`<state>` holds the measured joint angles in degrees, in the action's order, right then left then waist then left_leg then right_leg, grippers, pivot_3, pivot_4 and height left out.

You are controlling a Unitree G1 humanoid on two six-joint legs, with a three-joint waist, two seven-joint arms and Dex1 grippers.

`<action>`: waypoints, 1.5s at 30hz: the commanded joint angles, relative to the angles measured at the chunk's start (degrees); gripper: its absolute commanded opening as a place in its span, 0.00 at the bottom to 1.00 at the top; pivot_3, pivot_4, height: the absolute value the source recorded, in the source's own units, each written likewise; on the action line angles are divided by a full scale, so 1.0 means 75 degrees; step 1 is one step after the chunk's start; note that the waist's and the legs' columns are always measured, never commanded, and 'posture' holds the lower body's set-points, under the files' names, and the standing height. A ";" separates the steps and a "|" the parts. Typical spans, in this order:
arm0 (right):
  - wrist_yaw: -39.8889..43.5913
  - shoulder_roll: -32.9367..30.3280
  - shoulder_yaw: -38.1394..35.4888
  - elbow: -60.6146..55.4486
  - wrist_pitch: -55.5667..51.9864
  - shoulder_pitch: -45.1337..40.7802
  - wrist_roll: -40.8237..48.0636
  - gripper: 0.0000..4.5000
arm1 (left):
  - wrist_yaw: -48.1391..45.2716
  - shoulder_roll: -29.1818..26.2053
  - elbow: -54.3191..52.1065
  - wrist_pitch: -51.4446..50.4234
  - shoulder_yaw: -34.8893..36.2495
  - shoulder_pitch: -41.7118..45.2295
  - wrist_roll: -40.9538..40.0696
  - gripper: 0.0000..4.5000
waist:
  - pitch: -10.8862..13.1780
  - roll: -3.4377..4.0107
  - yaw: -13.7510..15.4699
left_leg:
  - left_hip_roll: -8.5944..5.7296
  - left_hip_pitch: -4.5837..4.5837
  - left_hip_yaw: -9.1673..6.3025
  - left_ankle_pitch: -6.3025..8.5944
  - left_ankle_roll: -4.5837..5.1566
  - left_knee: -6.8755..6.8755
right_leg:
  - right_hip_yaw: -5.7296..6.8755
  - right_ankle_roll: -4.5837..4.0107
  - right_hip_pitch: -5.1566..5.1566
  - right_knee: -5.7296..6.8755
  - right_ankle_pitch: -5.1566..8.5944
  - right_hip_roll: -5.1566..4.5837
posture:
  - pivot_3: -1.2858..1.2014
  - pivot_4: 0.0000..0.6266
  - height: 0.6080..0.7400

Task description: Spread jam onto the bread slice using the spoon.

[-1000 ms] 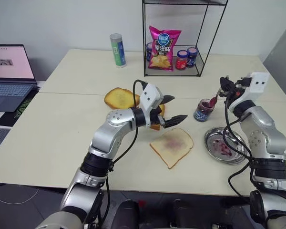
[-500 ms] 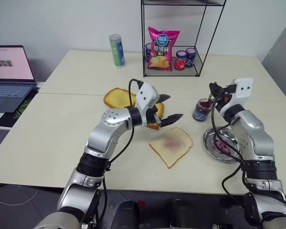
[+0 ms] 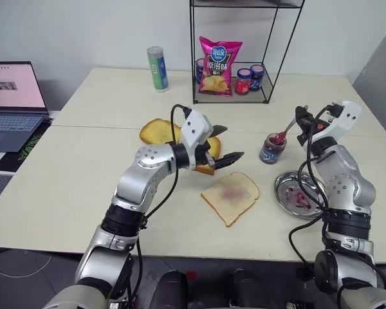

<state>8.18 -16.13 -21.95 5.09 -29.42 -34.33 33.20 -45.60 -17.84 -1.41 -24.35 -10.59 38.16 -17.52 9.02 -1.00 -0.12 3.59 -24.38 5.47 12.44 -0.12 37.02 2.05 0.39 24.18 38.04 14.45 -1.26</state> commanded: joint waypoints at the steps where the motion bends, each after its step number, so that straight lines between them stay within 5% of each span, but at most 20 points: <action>1: -0.0238 0.0074 -0.0408 -0.0217 -0.0100 -0.0178 0.0433 0.01 | 0.0004 -0.0039 -0.0068 0.0169 0.0171 0.0154 0.0020 1.00 | 0.0000 0.0000 -0.0001 | 0.0000 0.0000 0.0000 0.0000 0.0000 -0.0001 | 0.0000 0.0000 0.0000 0.0000 0.0000 0.0000 | 0.52 0.24 1.00; 29: -0.0124 0.0275 0.0072 -0.0023 0.0129 -0.0122 0.0042 0.01 | 0.0044 -0.0165 -0.0120 0.0197 0.0212 0.0128 0.0040 1.00 | 0.0000 0.0000 -0.0004 | 0.0000 0.0001 -0.0001 0.0000 0.0000 0.0001 | 0.0000 0.0000 0.0000 0.0003 0.0000 0.0001 | 0.52 0.24 1.00; 45: -0.0875 0.0683 -0.0923 -0.0035 -0.0340 -0.0304 0.1280 0.01 | 0.0014 -0.0163 -0.0084 0.0209 0.0224 0.0133 0.0064 1.00 | 0.0000 0.0001 -0.0004 | 0.0001 0.0001 0.0000 0.0000 0.0000 0.0000 | -0.0001 -0.0001 0.0000 0.0003 -0.0001 0.0000 | 0.52 0.24 1.00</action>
<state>2.42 -11.08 -27.13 6.44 -31.85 -34.90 40.06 -45.62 -18.93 -0.42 -23.50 -9.67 38.27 -17.14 9.02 -0.99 -0.15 3.59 -24.37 5.47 12.44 -0.12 37.02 2.04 0.38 24.18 38.06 14.45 -1.25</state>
